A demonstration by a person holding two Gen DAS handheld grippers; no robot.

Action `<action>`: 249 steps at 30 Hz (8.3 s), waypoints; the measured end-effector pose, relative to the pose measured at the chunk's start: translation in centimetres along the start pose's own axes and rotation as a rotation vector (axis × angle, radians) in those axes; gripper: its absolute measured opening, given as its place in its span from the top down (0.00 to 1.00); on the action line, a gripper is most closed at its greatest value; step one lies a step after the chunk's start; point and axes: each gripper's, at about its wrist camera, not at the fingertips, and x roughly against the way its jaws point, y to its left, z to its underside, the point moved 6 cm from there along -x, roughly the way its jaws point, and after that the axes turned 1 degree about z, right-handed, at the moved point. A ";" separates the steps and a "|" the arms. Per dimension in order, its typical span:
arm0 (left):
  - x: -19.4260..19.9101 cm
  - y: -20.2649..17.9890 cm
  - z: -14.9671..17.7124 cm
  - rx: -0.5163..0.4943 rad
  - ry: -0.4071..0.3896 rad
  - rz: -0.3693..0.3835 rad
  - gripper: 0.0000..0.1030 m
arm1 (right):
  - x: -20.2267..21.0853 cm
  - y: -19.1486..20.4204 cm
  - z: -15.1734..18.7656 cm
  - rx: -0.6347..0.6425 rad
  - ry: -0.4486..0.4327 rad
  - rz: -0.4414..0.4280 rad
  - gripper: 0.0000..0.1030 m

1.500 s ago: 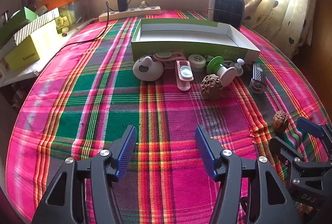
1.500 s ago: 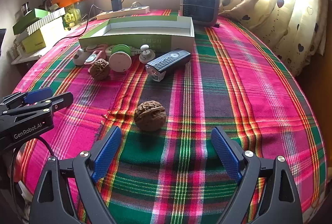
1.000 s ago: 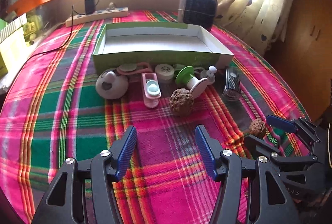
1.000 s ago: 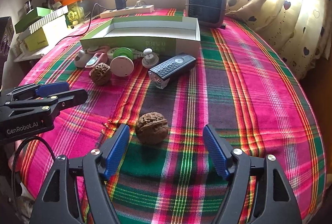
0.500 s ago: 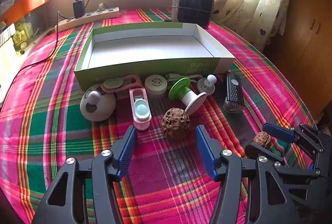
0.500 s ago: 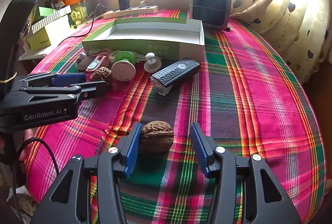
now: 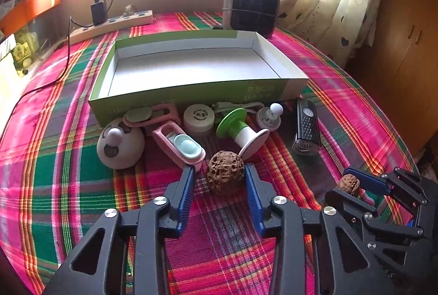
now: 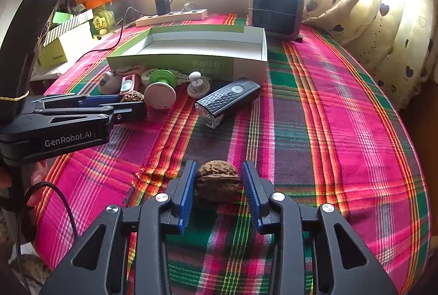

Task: Organize objects
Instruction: 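Close the left tool on the rough walnut while the right tool grasps the smooth walnut, then carry both held walnuts over the white box interior, then open both tools to drop the walnuts into the box, then withdraw both open tools from the box toward the remaining items, then grasp the black remote with the right tool while the left tool grasps the white round toy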

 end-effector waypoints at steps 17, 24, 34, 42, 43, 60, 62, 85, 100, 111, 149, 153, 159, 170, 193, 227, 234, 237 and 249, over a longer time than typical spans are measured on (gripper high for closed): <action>0.1 -0.1 0.1 -0.011 0.004 0.000 0.74 | 0.0 -0.2 0.0 -0.003 -0.002 -0.010 0.69; 0.9 -0.5 0.3 -0.019 -0.003 0.005 0.74 | 0.2 0.0 -0.4 0.003 -0.011 -0.028 0.69; 2.8 -0.8 -1.1 -0.017 -0.042 0.018 0.74 | 1.2 0.2 -2.6 0.026 -0.059 -0.041 0.69; 3.5 0.0 -3.5 -0.015 -0.070 0.012 0.74 | 1.0 0.2 -5.6 0.047 -0.080 -0.064 0.69; 3.6 0.2 -3.8 -0.013 -0.073 0.011 0.74 | 0.8 0.1 -6.2 0.049 -0.083 -0.069 0.69; 0.3 4.9 -8.7 0.038 -0.055 -0.018 0.74 | -4.1 -0.4 -12.9 0.050 -0.058 -0.099 0.69; -0.4 5.4 -8.9 0.042 -0.044 -0.027 0.74 | -5.2 -0.6 -13.3 0.046 -0.036 -0.097 0.69; -5.0 7.9 -8.9 0.073 0.035 -0.079 0.74 | -11.4 -1.4 -13.9 0.047 0.086 -0.061 0.69; -5.1 7.9 -8.9 0.066 0.035 -0.092 0.74 | -12.1 -1.5 -13.7 0.051 0.092 -0.039 0.69; -5.1 7.9 -8.9 0.058 0.039 -0.097 0.74 | -12.1 -1.3 -13.6 0.052 0.093 -0.034 0.69; 0.2 8.1 -8.0 0.110 -0.081 -0.090 0.59 | -7.0 -1.7 -13.0 -0.024 -0.012 -0.029 0.49; 1.2 8.4 -7.3 0.123 -0.094 -0.089 0.58 | -5.9 -1.8 -12.6 -0.032 -0.032 -0.022 0.49; 2.0 9.0 -5.8 0.161 -0.100 -0.091 0.58 | -4.5 -2.2 -11.4 -0.044 -0.048 -0.005 0.48; 3.4 10.3 -3.0 0.209 -0.110 -0.078 0.55 | -2.9 -3.2 -9.0 -0.091 -0.057 0.011 0.45; 0.4 9.7 -1.6 0.217 -0.010 -0.035 0.54 | -2.9 -3.2 -6.0 -0.105 -0.026 0.008 0.36; -0.7 9.7 -2.6 0.187 -0.006 -0.074 0.54 | -5.3 -4.3 -5.2 -0.103 0.071 0.072 0.36; -0.8 9.7 -2.7 0.185 -0.010 -0.083 0.54 | -5.6 -4.5 -5.4 -0.100 0.073 0.072 0.36; -0.8 9.7 -2.6 0.188 -0.013 -0.084 0.54 | -5.6 -4.4 -5.4 -0.096 0.074 0.074 0.36; -0.7 9.8 -2.4 0.196 -0.012 -0.086 0.67 | -5.3 -4.3 -5.4 -0.089 0.064 0.067 0.55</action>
